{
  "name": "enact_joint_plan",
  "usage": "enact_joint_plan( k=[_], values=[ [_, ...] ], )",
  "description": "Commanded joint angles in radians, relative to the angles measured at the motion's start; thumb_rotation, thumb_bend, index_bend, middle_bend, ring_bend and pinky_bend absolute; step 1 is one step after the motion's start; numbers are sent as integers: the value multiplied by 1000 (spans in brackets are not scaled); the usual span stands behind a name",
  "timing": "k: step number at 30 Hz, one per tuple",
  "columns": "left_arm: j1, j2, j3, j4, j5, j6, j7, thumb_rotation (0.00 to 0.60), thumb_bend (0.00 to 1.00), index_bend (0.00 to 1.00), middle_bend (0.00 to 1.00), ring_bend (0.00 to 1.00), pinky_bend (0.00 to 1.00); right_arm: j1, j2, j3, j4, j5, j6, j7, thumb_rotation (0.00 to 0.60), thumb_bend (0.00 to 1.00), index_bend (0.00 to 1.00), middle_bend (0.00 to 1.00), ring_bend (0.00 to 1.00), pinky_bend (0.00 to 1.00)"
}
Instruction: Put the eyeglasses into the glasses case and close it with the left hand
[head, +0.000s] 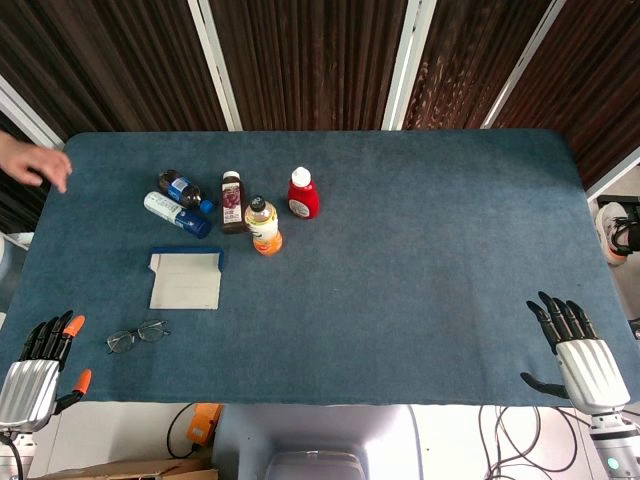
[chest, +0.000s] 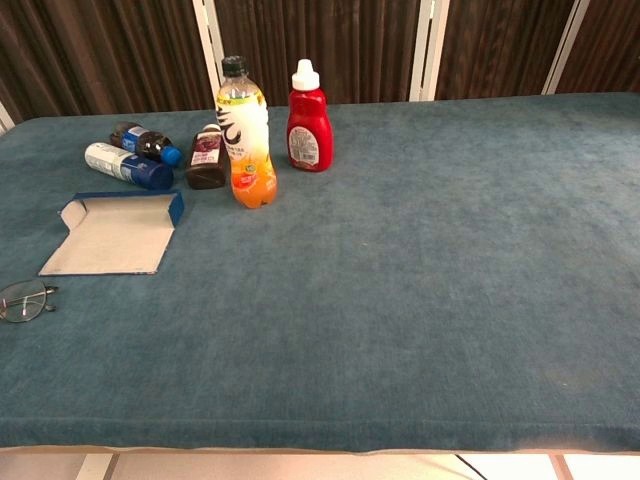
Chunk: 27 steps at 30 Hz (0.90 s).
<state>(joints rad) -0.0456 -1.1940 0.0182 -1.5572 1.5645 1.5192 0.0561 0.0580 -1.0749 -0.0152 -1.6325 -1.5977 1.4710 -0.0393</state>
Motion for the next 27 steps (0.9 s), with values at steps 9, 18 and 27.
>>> enact_joint_plan(
  k=[9,18,27],
  values=[
    [-20,-140,-27,48,-1,-2,-91,600,326,33,0,0,132,4,-13,-4,-4,-11,-8,-22,600,151,0,0,0,0],
    [-105,-204,-122,28,-253,-201,187,600,372,223,0,0,134,18,-19,-4,-8,-7,-34,-34,600,151,0,0,0,0],
    [-151,-247,-159,49,-394,-283,261,600,349,261,0,0,134,28,-13,-5,-13,0,-55,-27,600,150,0,0,0,0]
  ],
)
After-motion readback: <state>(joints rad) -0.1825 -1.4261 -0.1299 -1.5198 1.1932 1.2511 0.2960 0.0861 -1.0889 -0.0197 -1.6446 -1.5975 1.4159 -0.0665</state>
